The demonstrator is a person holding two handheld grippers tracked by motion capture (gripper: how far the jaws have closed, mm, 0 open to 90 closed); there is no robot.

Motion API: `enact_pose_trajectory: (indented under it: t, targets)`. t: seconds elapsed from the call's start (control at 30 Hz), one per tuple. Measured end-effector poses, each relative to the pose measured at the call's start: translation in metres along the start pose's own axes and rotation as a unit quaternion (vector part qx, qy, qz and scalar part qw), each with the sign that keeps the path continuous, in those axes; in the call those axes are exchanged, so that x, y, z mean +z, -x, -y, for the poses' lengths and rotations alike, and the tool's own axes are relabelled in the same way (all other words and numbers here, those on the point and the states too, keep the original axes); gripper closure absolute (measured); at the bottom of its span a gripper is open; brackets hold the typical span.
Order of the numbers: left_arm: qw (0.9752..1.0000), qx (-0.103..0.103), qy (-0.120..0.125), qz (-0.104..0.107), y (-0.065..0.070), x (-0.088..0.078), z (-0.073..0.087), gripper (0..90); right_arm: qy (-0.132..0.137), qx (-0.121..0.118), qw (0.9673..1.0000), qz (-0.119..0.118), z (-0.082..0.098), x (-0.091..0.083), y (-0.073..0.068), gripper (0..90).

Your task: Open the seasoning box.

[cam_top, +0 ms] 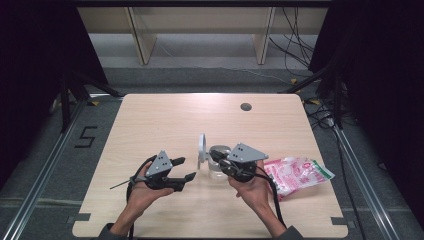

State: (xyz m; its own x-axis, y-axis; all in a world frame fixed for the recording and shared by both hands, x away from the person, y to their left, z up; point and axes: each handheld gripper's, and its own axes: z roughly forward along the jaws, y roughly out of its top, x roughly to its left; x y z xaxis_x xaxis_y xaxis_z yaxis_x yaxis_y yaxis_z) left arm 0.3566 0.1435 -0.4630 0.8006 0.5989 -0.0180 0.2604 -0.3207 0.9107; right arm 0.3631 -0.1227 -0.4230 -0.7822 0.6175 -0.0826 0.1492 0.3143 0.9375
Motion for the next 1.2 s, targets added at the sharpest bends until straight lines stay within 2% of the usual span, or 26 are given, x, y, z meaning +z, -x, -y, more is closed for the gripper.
enact_pose_trajectory:
  t: [0.07, 0.17, 0.2, 0.23, 0.27, 0.33, 0.37, 0.4, 0.43, 0.47, 0.5, 0.53, 0.57, 0.6, 0.63, 0.73, 0.77, 0.8, 0.83, 0.87, 1.03, 1.07, 1.1, 1.13, 1.17, 1.2]
  targets:
    - [1.0000, 0.000, 0.001, 0.001, -0.001, -0.001, 0.000, 34.2, 0.003, 0.006, 1.0000, -0.002, 0.004, -0.006, 0.003, 81.8]
    - [1.0000, -0.009, -0.004, 0.001, 0.000, -0.001, 0.003, 33.0, -0.012, 0.032, 0.9994, 0.004, 0.013, -0.020, 0.006, 74.0]
    - [1.0000, -0.005, -0.006, 0.004, 0.000, -0.001, 0.004, 32.9, -0.018, 0.040, 0.9989, 0.019, 0.018, -0.028, 0.008, 70.4]
    - [1.0000, -0.005, -0.006, 0.004, 0.000, -0.001, 0.004, 32.7, -0.018, 0.040, 0.9989, 0.019, 0.018, -0.028, 0.008, 70.4]
    - [0.9999, -0.004, -0.009, 0.004, 0.002, 0.000, 0.006, 32.3, -0.016, 0.059, 0.9976, 0.034, 0.026, -0.040, 0.013, 60.7]
    - [0.9999, -0.008, -0.012, 0.006, 0.003, 0.000, 0.008, 32.1, -0.012, 0.075, 0.9960, 0.048, 0.033, -0.050, 0.016, 56.4]
    - [0.9999, -0.009, -0.010, 0.007, 0.003, 0.000, 0.009, 32.0, -0.012, 0.076, 0.9950, 0.064, 0.036, -0.057, 0.019, 53.9]
    - [0.9998, -0.012, -0.012, 0.010, 0.003, 0.000, 0.009, 32.0, -0.017, 0.088, 0.9932, 0.075, 0.040, -0.063, 0.017, 51.2]
    - [0.9998, -0.013, -0.011, 0.007, 0.003, -0.001, 0.010, 32.0, -0.015, 0.084, 0.9930, 0.081, 0.044, -0.068, 0.019, 49.7]
    - [0.9998, -0.017, -0.011, 0.005, 0.003, -0.001, 0.010, 32.0, -0.023, 0.091, 0.9908, 0.098, 0.048, -0.075, 0.018, 48.0]
    - [0.9998, -0.011, -0.014, 0.003, 0.001, -0.002, 0.010, 32.0, -0.024, 0.091, 0.9906, 0.099, 0.051, -0.079, 0.018, 46.2]
    - [0.9999, -0.011, -0.013, 0.002, 0.000, -0.002, 0.011, 31.8, -0.026, 0.094, 0.9889, 0.112, 0.057, -0.086, 0.020, 44.8]
    - [0.9997, -0.022, -0.012, 0.001, 0.002, -0.003, 0.012, 31.8, -0.023, 0.102, 0.9878, 0.115, 0.060, -0.091, 0.020, 43.8]
    - [0.9997, -0.021, -0.011, 0.002, 0.001, -0.003, 0.012, 31.8, -0.030, 0.111, 0.9849, 0.129, 0.063, -0.099, 0.020, 42.9]
    - [0.9997, -0.022, -0.009, 0.002, 0.001, -0.003, 0.012, 31.8, -0.025, 0.111, 0.9847, 0.132, 0.066, -0.102, 0.021, 42.5]
    - [0.9997, -0.023, -0.011, 0.002, 0.001, -0.003, 0.013, 31.8, -0.037, 0.134, 0.9779, 0.156, 0.073, -0.116, 0.020, 42.6]
    - [0.9996, -0.025, -0.012, 0.004, 0.002, -0.003, 0.014, 31.8, -0.041, 0.133, 0.9757, 0.170, 0.075, -0.120, 0.019, 42.6]
    - [0.9996, -0.025, -0.012, 0.007, 0.001, -0.002, 0.014, 31.8, -0.044, 0.106, 0.9779, 0.175, 0.077, -0.125, 0.022, 42.6]
    - [0.9996, -0.025, -0.012, 0.007, 0.001, -0.002, 0.014, 31.8, -0.044, 0.106, 0.9779, 0.175, 0.077, -0.125, 0.022, 42.6]
    - [0.9997, -0.020, -0.014, 0.004, 0.000, -0.001, 0.016, 31.9, -0.043, 0.113, 0.9751, 0.186, 0.082, -0.132, 0.024, 42.9]
    - [0.9995, -0.027, -0.018, 0.002, -0.001, 0.000, 0.018, 31.8, -0.053, 0.131, 0.9695, 0.200, 0.094, -0.146, 0.028, 43.7]
    - [0.9995, -0.029, -0.016, 0.001, 0.000, 0.000, 0.018, 31.8, -0.055, 0.125, 0.9698, 0.202, 0.096, -0.149, 0.030, 43.7]
    - [0.9995, -0.025, -0.018, 0.002, 0.001, -0.001, 0.018, 31.8, -0.054, 0.139, 0.9677, 0.204, 0.098, -0.150, 0.029, 43.2]
    - [0.9996, -0.018, -0.020, 0.003, 0.002, -0.001, 0.018, 31.8, -0.054, 0.152, 0.9639, 0.212, 0.100, -0.152, 0.029, 42.9]
    - [0.9995, -0.022, -0.021, 0.004, 0.003, -0.001, 0.018, 31.8, -0.059, 0.166, 0.9604, 0.216, 0.101, -0.154, 0.028, 42.7]
    - [0.9995, -0.023, -0.020, 0.005, 0.003, 0.000, 0.018, 31.7, -0.053, 0.159, 0.9615, 0.218, 0.104, -0.154, 0.031, 42.5]
